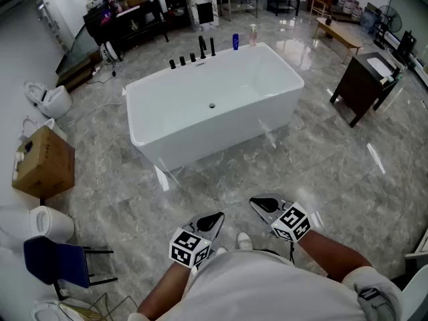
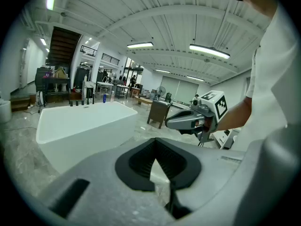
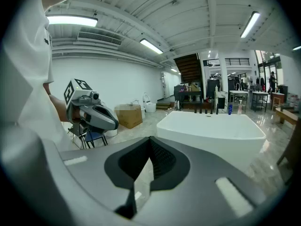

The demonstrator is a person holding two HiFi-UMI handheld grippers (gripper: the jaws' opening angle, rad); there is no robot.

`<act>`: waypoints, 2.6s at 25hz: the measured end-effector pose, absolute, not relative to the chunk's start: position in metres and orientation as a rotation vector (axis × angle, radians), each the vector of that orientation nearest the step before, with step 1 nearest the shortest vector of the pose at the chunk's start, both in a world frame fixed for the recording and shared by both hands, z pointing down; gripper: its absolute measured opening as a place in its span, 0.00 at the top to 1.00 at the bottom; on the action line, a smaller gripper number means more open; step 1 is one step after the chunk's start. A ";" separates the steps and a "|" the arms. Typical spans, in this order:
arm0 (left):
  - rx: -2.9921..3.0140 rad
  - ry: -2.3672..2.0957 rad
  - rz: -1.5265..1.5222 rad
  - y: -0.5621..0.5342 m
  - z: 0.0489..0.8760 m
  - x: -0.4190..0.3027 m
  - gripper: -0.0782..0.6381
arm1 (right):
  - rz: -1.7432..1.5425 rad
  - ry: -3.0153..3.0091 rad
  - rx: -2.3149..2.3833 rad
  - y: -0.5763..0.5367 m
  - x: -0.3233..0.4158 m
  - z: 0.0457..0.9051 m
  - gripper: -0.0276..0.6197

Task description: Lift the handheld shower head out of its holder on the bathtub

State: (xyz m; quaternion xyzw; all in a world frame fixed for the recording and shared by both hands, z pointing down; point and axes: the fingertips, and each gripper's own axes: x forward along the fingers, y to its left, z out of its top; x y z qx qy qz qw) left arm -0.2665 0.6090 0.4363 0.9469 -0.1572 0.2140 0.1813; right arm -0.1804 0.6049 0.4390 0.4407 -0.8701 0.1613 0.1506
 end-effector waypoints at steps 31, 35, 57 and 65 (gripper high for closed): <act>2.684 -0.433 0.602 0.418 0.461 -0.181 0.88 | 0.444 -2.435 1.523 0.408 -0.044 0.458 0.65; 2.704 -0.374 0.591 0.358 0.452 -0.187 0.88 | 0.433 -2.395 1.573 0.345 -0.047 0.443 0.65; 2.671 -0.390 0.588 0.159 0.461 -0.096 0.88 | 0.428 -2.402 1.517 0.139 0.039 0.443 0.65; 2.628 -0.538 0.567 0.102 0.454 -0.007 0.88 | 0.405 -2.504 1.358 0.062 0.114 0.446 0.66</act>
